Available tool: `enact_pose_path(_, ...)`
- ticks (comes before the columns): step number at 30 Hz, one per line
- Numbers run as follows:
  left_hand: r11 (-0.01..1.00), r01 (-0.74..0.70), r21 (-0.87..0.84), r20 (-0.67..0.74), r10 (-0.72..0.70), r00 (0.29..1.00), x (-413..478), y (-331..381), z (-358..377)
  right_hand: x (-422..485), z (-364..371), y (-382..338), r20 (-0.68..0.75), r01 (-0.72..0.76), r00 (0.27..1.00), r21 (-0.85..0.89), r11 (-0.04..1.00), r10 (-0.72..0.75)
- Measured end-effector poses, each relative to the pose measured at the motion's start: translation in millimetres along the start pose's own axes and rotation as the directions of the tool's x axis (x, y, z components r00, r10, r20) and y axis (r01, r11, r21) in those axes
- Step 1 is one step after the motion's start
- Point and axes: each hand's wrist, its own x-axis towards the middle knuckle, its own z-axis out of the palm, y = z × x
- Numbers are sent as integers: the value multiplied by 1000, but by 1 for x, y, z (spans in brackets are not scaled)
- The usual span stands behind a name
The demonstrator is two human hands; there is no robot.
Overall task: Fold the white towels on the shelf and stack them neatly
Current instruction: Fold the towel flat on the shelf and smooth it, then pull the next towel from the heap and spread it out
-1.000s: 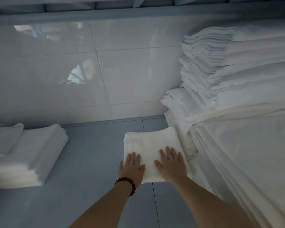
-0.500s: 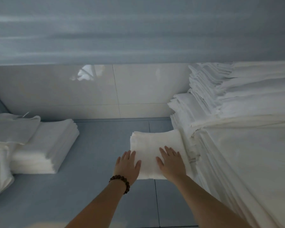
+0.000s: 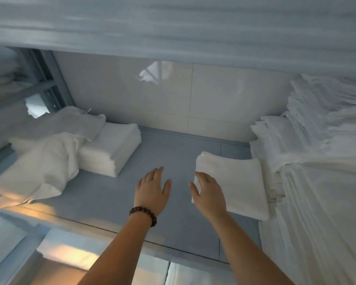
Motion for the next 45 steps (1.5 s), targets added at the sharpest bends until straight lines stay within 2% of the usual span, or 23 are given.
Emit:
enact_pose_path(8, 979, 204, 12, -63, -202, 977, -31, -74, -48, 6, 44, -79, 48, 151, 987, 52, 987, -153)
enact_pose_path(16, 935, 355, -9, -147, -353, 924, -80, -172, -112, -13, 106, -189, 193, 265, 943, 65, 962, -272)
enact_pose_path(21, 929, 361, -78, -165, -369, 914, -117, -241, -157, -38, 143, -266, 208, 271, 936, 87, 959, -283)
enact_pose_path(29, 941, 326, -93, -172, -338, 925, -146, -329, -218, -70, 191, -360, 203, 209, 951, 128, 970, -231)
enact_pose_path(45, 955, 262, -140, -115, -278, 954, -90, -389, -228, -31, 229, -404, 184, 136, 973, 43, 990, -142)
